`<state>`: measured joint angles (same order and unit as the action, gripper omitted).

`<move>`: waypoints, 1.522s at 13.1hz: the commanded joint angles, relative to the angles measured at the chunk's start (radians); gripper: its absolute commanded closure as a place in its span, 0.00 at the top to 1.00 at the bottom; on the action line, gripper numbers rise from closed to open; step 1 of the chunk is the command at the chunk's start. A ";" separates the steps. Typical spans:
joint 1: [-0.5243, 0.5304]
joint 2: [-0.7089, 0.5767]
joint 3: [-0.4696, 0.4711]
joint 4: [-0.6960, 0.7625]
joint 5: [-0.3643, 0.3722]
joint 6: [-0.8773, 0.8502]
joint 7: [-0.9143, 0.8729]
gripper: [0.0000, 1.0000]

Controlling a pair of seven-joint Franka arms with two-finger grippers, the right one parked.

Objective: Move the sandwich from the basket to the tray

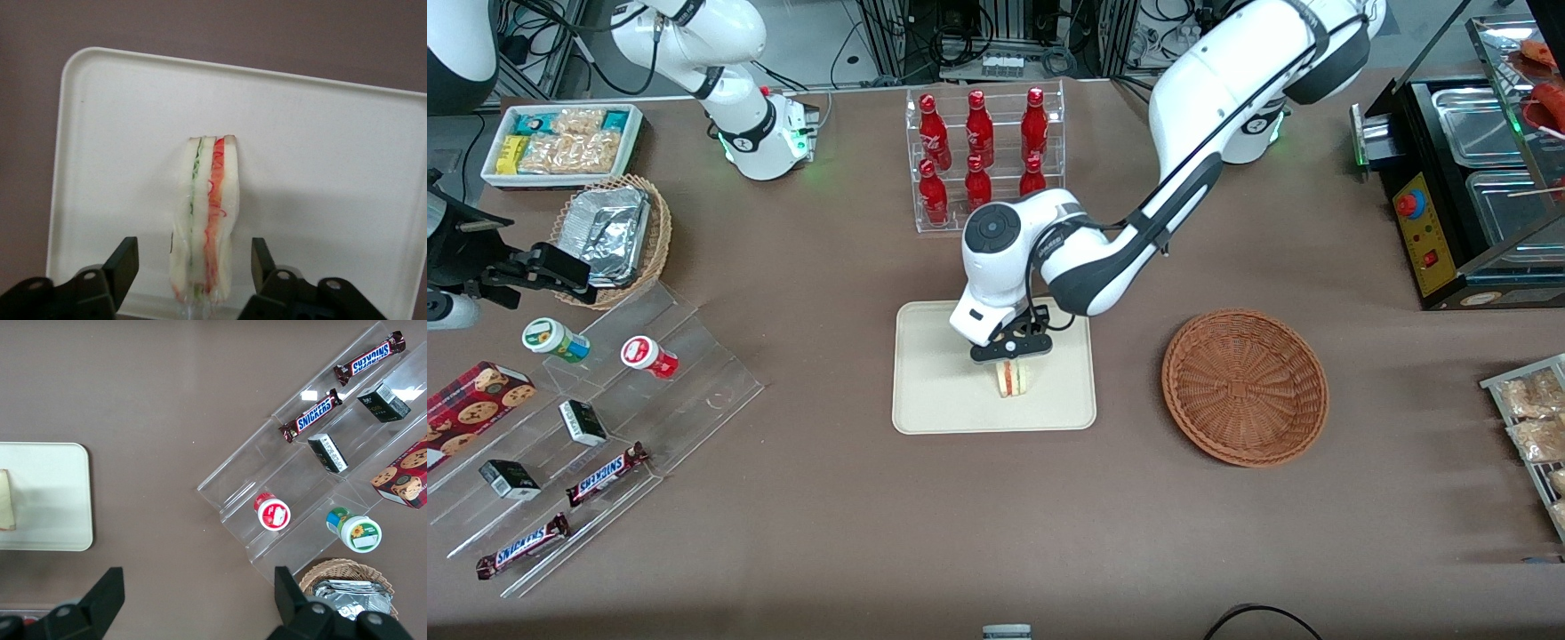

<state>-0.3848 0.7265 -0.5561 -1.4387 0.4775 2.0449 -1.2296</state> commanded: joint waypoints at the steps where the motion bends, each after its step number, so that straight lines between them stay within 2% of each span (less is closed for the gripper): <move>1: 0.006 -0.160 0.010 0.014 -0.101 -0.174 -0.004 0.99; 4: 0.079 -0.289 0.004 0.004 -0.163 -0.326 0.012 1.00; 6: 0.154 -0.360 0.004 0.004 -0.212 -0.397 0.088 1.00; 8: 0.240 -0.435 0.005 0.004 -0.275 -0.483 0.229 1.00; 11: 0.403 -0.515 0.005 0.006 -0.332 -0.572 0.465 1.00; 16: 0.630 -0.565 0.008 0.004 -0.356 -0.641 0.806 1.00; 17: 0.645 -0.581 0.019 0.004 -0.365 -0.658 0.856 1.00; 19: 0.607 -0.598 0.143 0.001 -0.390 -0.667 0.930 1.00; 20: 0.528 -0.607 0.266 -0.009 -0.404 -0.663 0.953 0.99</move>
<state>0.2326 0.1688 -0.4311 -1.4071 0.1074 1.3848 -0.3230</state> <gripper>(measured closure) 0.000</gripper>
